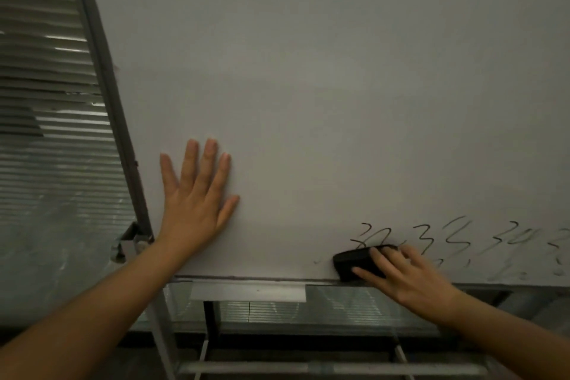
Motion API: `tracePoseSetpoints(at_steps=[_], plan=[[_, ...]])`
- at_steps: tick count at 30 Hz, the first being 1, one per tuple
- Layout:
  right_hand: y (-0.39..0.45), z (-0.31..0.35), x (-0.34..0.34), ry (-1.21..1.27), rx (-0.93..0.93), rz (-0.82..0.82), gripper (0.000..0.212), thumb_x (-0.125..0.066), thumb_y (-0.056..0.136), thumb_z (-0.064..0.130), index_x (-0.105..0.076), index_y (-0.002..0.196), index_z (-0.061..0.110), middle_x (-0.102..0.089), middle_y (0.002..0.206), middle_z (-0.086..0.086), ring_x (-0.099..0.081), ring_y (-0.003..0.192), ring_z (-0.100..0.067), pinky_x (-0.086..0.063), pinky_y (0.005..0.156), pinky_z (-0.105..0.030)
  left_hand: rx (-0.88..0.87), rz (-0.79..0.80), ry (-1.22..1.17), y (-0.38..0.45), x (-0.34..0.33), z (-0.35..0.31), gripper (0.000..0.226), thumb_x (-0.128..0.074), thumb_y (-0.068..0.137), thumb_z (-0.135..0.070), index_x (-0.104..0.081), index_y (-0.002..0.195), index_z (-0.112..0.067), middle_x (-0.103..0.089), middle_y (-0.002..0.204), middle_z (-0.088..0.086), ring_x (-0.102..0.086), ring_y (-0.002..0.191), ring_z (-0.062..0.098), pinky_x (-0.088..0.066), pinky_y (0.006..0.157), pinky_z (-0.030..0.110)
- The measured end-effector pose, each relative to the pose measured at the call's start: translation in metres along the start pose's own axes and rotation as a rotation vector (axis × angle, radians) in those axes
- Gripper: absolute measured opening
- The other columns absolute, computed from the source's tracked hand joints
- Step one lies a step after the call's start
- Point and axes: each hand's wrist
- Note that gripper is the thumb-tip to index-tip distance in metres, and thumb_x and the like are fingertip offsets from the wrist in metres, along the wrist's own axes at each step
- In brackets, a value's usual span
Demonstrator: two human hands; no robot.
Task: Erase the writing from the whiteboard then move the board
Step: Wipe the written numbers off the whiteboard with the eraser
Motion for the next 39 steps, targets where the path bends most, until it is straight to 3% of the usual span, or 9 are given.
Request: tracePoseSetpoints(at_steps=[2,5,10,19,23,33,37,38,39], plan=[[0.015,0.012,-0.010,0.052,0.025,-0.033,0.039,-0.039,0.093,0.006,-0.043,0.131,0.016,-0.046,0.110,-0.019,-0.047,0.093,-0.033,-0.037,0.086,-0.045,0.070,0.021,0.002,0.001,-0.003,-0.019,0.077,-0.026,0.100,-0.051,0.006,0.154,-0.008,0.019,0.160,0.014,0.013,0.147,0.036,0.011,0.113,0.062],[0.043,0.043,-0.029,0.088,0.032,-0.058,0.044,-0.014,0.103,0.004,-0.051,0.123,0.020,-0.050,0.107,-0.016,-0.058,0.083,-0.028,-0.047,0.083,-0.042,0.157,0.039,-0.005,0.009,-0.010,-0.046,0.075,-0.020,0.101,-0.051,0.007,0.154,-0.006,0.019,0.158,0.019,0.011,0.147,0.038,0.010,0.111,0.065],[0.051,0.042,-0.034,0.116,0.097,-0.069,0.052,-0.012,0.104,0.004,-0.058,0.117,0.026,-0.064,0.098,-0.008,-0.064,0.077,-0.021,-0.055,0.074,-0.034,-0.214,0.004,-0.022,0.045,-0.003,-0.094,0.052,-0.024,0.104,-0.040,-0.014,0.153,-0.027,0.007,0.163,0.007,0.002,0.150,0.027,0.003,0.111,0.066],[0.031,0.026,-0.008,0.290,0.048,-0.084,0.034,-0.037,0.090,0.024,-0.063,0.106,0.039,-0.062,0.084,0.004,-0.058,0.066,-0.016,-0.058,0.068,-0.031,-0.138,-0.033,0.057,0.093,-0.023,-0.142,0.053,-0.024,0.106,-0.039,-0.011,0.156,-0.029,0.003,0.163,0.003,-0.001,0.150,0.025,0.004,0.113,0.064],[0.017,0.012,0.003,0.389,0.006,-0.106,0.047,-0.016,0.101,0.023,-0.058,0.116,0.037,-0.066,0.092,0.004,-0.063,0.072,-0.015,-0.057,0.068,-0.031,-0.134,-0.041,0.090,0.094,-0.024,-0.144,0.053,-0.025,0.105,-0.040,-0.013,0.155,-0.029,0.001,0.164,0.003,-0.003,0.150,0.025,0.002,0.113,0.064],[-0.001,-0.036,0.012,0.411,-0.029,-0.233,0.034,-0.026,0.103,0.026,-0.055,0.116,0.037,-0.071,0.097,0.003,-0.066,0.083,-0.016,-0.056,0.070,-0.031,-0.119,-0.026,0.129,0.093,-0.023,-0.146,0.053,-0.025,0.105,-0.040,-0.013,0.156,-0.029,-0.002,0.164,0.004,-0.005,0.150,0.027,-0.004,0.112,0.065],[-0.001,-0.014,-0.018,0.343,-0.113,-0.095,0.051,-0.008,0.090,0.044,-0.045,0.125,0.044,-0.065,0.108,0.007,-0.063,0.094,-0.009,-0.048,0.091,-0.033,-0.112,-0.034,0.129,0.091,-0.024,-0.146,0.053,-0.025,0.105,-0.039,-0.012,0.156,-0.029,0.000,0.164,0.004,-0.004,0.150,0.027,-0.002,0.113,0.065],[-0.007,-0.008,-0.034,0.253,-0.036,-0.206,0.025,-0.035,0.101,0.033,-0.055,0.112,0.025,-0.061,0.115,0.004,-0.063,0.100,-0.012,-0.042,0.102,-0.040,-0.113,-0.033,0.127,0.092,-0.026,-0.145,0.053,-0.025,0.105,-0.039,-0.011,0.156,-0.029,0.001,0.164,0.004,-0.003,0.150,0.027,-0.002,0.113,0.064],[-0.020,-0.003,-0.032,0.140,0.043,-0.142,0.041,-0.049,0.082,0.029,-0.047,0.122,0.037,-0.055,0.119,0.000,-0.059,0.105,-0.016,-0.035,0.108,-0.046,-0.111,-0.026,0.106,0.089,-0.027,-0.147,0.053,-0.024,0.105,-0.039,-0.011,0.156,-0.029,0.002,0.163,0.004,-0.002,0.150,0.027,-0.001,0.113,0.064]])
Point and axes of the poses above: each hand's wrist, its own y-axis towards the middle knuckle, its own x-axis out of the back of the hand, z = x × y
